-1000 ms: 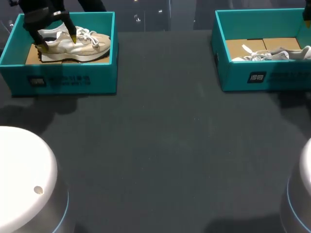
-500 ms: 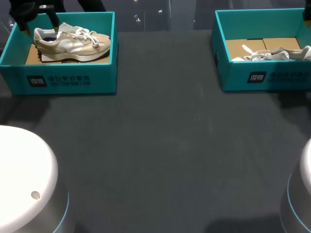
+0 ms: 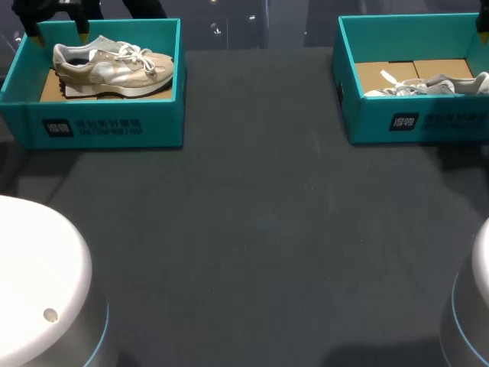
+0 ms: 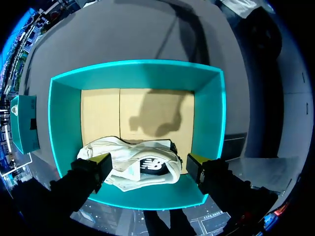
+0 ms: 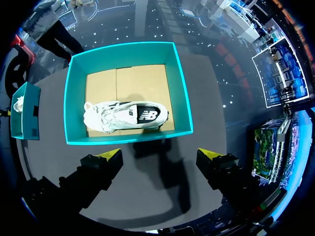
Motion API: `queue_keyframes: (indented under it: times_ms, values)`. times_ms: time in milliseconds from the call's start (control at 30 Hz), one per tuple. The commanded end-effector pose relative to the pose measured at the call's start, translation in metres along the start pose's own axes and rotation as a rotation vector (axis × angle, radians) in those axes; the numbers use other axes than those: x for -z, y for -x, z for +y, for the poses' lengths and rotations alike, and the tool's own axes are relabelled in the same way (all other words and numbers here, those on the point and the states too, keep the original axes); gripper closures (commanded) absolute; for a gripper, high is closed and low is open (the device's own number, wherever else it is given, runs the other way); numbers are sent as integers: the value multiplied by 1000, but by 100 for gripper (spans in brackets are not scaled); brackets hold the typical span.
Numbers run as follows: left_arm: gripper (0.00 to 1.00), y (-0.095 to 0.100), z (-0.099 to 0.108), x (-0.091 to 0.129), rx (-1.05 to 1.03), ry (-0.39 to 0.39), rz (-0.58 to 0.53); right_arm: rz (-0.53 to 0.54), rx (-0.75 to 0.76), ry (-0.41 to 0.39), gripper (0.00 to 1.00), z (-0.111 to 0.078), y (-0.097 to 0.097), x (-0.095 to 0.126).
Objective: Take the shoe out of the shoebox, open the shoe tongue, remove and reinsert the insole, then place the shoe into the shoebox
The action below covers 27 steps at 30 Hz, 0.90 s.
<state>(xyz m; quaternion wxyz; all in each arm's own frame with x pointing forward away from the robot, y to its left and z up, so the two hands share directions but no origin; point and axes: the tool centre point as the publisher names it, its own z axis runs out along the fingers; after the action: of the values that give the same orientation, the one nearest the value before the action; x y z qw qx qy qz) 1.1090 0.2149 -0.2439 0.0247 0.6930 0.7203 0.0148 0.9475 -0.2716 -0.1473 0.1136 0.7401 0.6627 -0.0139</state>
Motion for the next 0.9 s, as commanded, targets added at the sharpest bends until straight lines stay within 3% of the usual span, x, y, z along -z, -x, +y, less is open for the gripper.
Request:
queue_keyframes:
  times_ms: [33,367,900]
  values:
    - [0,-8,27,-7,11,-15,24,-1,-1,1,0,-1,0,0]
    - [0,-8,27,-7,11,-15,24,-1,-1,1,0,-1,0,0]
    - [0,-33,55,-44,79,-11,88,-1,-1,1,0,-1,0,0]
